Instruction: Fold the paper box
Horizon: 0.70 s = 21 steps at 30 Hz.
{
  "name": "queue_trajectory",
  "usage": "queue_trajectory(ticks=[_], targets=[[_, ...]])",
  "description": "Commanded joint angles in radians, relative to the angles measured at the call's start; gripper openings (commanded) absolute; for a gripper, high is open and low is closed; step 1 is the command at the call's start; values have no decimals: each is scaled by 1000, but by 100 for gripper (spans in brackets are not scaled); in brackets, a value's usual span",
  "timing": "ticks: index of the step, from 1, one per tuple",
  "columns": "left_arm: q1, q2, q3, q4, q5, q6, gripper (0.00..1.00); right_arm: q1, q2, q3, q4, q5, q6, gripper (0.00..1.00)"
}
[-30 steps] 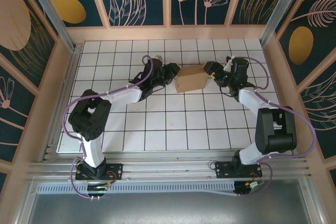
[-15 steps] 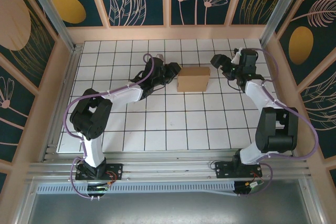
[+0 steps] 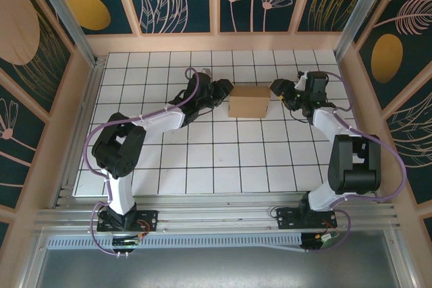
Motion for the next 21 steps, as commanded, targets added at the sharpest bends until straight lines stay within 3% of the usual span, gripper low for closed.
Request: queue_trajectory(ticks=[1,6,12,21], targets=[[-4,56,-5,-125,-7,16,34,14,-25,-28,10,-31,12,65],[-4,60,-7,-125,-3,16,34,16,-36,-21,27,-60,25,78],[-4,59,-4,-122,-1,16,34,15,-31,0,32,-81,44,78],[-4,60,-5,-118,-3,13,34,24,-50,-82,89,-78,91,60]])
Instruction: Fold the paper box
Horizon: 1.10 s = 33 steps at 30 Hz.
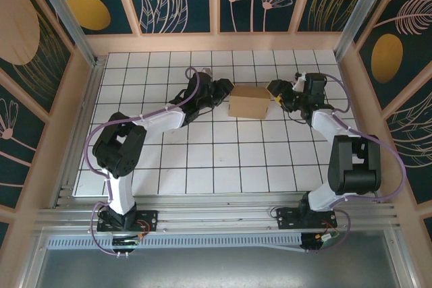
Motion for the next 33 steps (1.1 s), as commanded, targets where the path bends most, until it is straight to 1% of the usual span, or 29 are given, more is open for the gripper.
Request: queue_trajectory(ticks=[1,3,6,10,13,17,22,25,29,31,33], targets=[[-4,56,-13,-114,1,12,33,10,-38,-51,37,-5,19,56],[-5,61,-13,-116,1,12,33,11,-30,-57,36,10,11,52],[-5,62,-28,-126,-7,14,26,11,-13,-66,36,28,1,49],[-5,63,-62,-122,-13,18,22,11,0,-93,53,69,-18,42],[-5,72,-73,-117,-4,21,19,10,10,-119,63,107,-43,39],[-6,74,-78,-137,-20,44,17,10,30,-179,136,135,-48,36],[-5,73,-102,-188,-73,90,16,13,67,-255,232,158,-42,31],[-5,85,-134,-191,-88,115,11,15,83,-260,219,185,-70,28],[-5,110,-181,-160,-51,156,8,14,73,-241,165,227,-123,26],[-5,112,-193,-177,-76,179,7,14,60,-225,128,255,-159,26],[-5,113,-184,-236,-136,214,7,14,44,-214,96,294,-192,25]])
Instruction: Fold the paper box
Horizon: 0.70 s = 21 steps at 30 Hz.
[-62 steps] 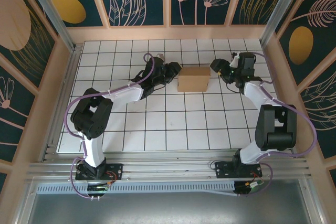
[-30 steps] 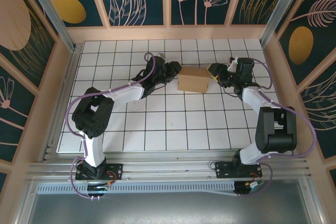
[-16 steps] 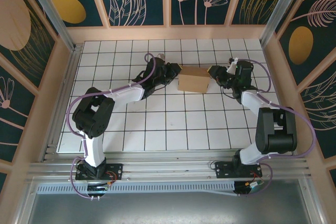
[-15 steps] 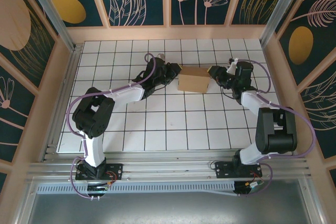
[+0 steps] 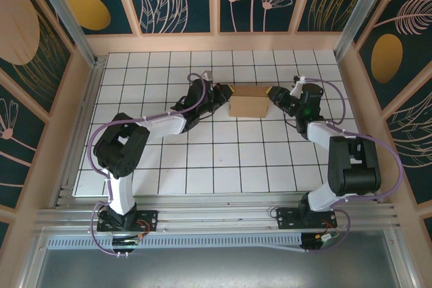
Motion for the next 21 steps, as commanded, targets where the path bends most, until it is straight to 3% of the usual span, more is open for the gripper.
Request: queue_trajectory(ticks=[1,4,7,10,15,21], targets=[[10,107,-86,-403,-114,103,7,-17,35,-35,-289,202,-108,25],[10,113,-65,-451,-163,162,6,-9,17,-43,-289,245,-151,23],[10,113,-78,-413,-95,222,2,15,-10,-67,-278,316,-206,21],[8,101,-79,-421,-23,293,7,40,-44,-96,-260,359,-232,21],[4,25,-65,-538,-64,388,14,63,-102,-126,-239,368,-233,21],[-11,-122,-129,-523,5,374,18,96,-250,-176,-315,311,-144,29]])
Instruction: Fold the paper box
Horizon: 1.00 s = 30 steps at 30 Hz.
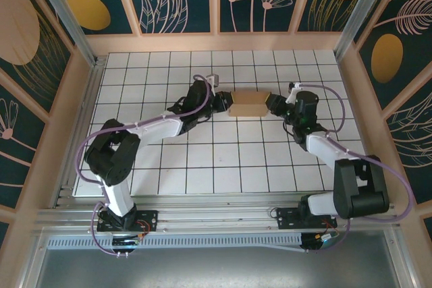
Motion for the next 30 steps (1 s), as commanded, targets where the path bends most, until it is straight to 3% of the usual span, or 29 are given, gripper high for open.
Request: queue_trajectory(ticks=[1,7,12,16,20,27,30], targets=[[10,-19,-117,-302,-14,31,19,-2,-70,-90,-204,81,52,30],[-39,-117,-253,-269,50,-49,35,8,-275,-174,-365,79,154,35],[-50,-183,-315,-215,7,-101,39,12,-413,-212,-395,44,237,40],[-50,-211,-323,-153,-122,-93,41,16,-306,-204,-296,-37,255,46],[-48,-197,-323,-9,-220,-46,54,49,-143,-167,-154,-77,263,48],[4,14,-143,-12,-250,-34,54,84,135,-59,-7,-62,284,48],[35,99,-112,50,-186,-49,52,84,219,-29,42,-31,292,45]])
